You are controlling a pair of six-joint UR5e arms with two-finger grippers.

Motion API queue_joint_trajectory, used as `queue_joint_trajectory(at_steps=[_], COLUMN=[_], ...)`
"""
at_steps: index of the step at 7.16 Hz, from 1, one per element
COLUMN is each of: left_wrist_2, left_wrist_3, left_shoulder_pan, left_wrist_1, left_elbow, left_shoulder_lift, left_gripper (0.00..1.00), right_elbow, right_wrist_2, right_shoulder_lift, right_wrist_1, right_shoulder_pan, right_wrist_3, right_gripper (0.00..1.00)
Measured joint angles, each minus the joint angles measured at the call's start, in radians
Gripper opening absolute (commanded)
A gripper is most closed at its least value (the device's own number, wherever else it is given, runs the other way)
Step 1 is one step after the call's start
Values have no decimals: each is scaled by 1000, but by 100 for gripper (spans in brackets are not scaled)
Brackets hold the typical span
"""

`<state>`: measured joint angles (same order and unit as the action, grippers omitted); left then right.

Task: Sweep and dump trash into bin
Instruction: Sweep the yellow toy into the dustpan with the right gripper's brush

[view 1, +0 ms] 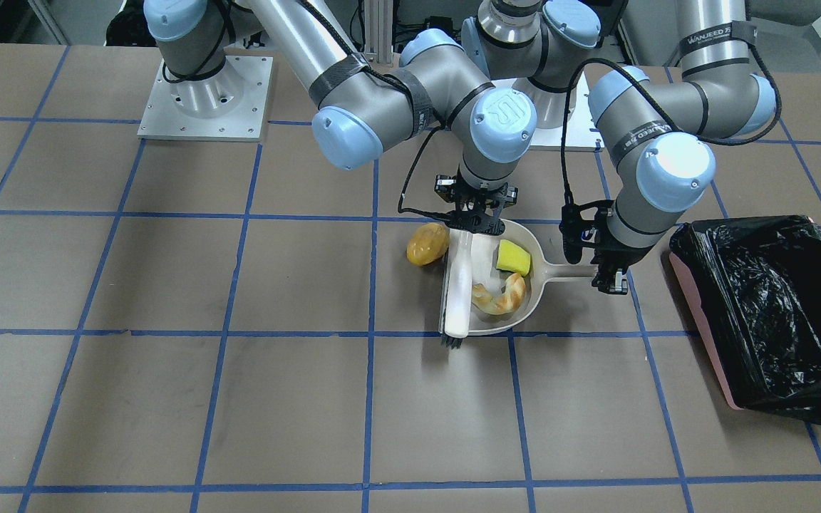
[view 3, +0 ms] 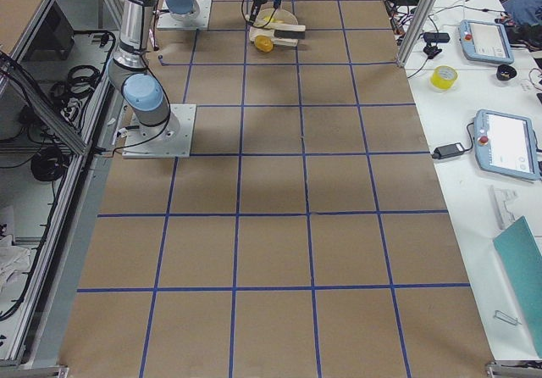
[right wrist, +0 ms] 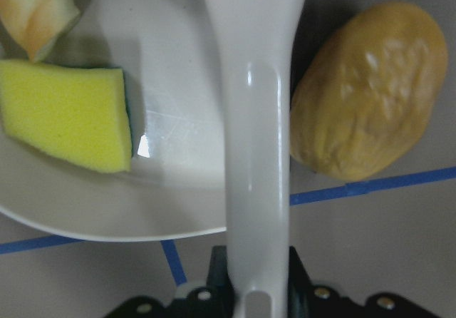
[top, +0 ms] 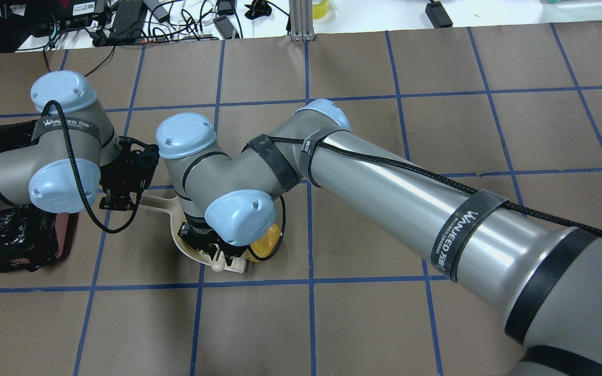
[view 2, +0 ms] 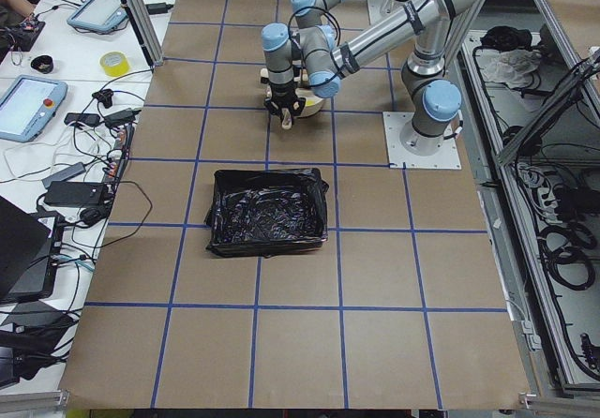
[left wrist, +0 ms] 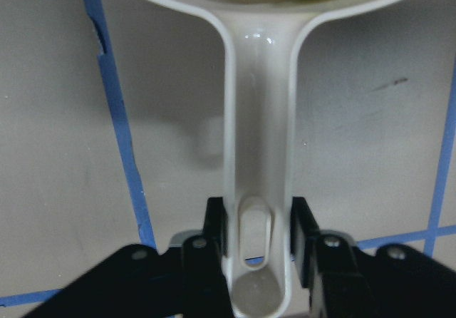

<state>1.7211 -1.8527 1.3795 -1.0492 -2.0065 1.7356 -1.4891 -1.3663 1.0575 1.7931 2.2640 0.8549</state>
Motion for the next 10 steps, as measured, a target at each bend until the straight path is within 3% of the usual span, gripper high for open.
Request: queue_joint_trajectory(at_steps=[3,5,6,8,10], left_wrist_2=[0,-1,-1,1,21], left_wrist_3=[0,0,-2,-9,-14], left_shoulder_pan=[0,0,0,2,2], left_wrist_1=[0,0,0,0,0], left_elbow=[0,0,0,-13,-52], left_shoulder_lift=[1,0,0,-12,-46], left_gripper=[1,1,1,1,1], right_elbow=[-15,-124,-219,-384,-444], right_wrist_2=[-132,-157,-119,17,96], right_shoulder_lift=[80,181,249,328,312], right_wrist_1=[-144,-250,-250,-139,9], right_shoulder_pan=[-6,-8,-5,15,43], right_wrist_3=[-26,24,87,258,414], right_gripper=[0,0,0,0,0])
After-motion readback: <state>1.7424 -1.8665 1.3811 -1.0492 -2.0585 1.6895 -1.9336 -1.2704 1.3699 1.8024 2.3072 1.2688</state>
